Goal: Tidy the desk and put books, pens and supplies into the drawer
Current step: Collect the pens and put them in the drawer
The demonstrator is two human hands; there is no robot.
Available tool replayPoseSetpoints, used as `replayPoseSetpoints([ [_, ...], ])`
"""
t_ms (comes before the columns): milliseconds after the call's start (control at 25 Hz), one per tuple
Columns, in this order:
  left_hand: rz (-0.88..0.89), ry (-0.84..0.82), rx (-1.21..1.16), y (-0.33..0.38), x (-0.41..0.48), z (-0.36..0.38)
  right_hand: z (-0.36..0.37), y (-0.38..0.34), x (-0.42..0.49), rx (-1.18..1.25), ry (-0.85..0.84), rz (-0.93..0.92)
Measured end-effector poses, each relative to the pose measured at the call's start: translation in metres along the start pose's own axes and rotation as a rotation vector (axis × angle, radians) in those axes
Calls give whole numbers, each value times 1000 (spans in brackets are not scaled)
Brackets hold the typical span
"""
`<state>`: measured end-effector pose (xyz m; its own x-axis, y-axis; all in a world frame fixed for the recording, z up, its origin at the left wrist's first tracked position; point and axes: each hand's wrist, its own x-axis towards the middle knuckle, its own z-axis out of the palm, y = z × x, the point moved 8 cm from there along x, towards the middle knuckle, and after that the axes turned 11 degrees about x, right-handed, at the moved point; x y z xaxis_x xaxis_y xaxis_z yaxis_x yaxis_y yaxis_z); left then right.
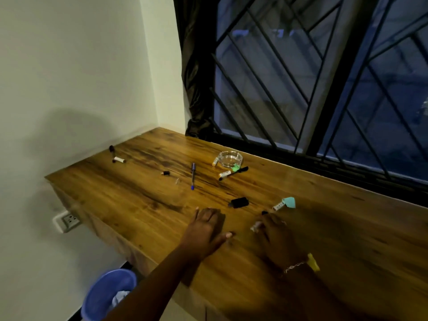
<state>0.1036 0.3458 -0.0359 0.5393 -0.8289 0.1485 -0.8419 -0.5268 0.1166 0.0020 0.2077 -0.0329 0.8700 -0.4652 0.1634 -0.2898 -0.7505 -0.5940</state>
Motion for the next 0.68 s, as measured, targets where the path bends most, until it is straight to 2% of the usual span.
replayPoseSetpoints([
  [120,-90,-39,15,-36,27,-6,8,0,58,-31,-32,-24],
  [400,-202,-104,131,-93,88,-16,22,-8,178,-362,-211,-111],
  [680,-282,-203,318,-118,155,-9,31,32,237,-420,-325,4],
])
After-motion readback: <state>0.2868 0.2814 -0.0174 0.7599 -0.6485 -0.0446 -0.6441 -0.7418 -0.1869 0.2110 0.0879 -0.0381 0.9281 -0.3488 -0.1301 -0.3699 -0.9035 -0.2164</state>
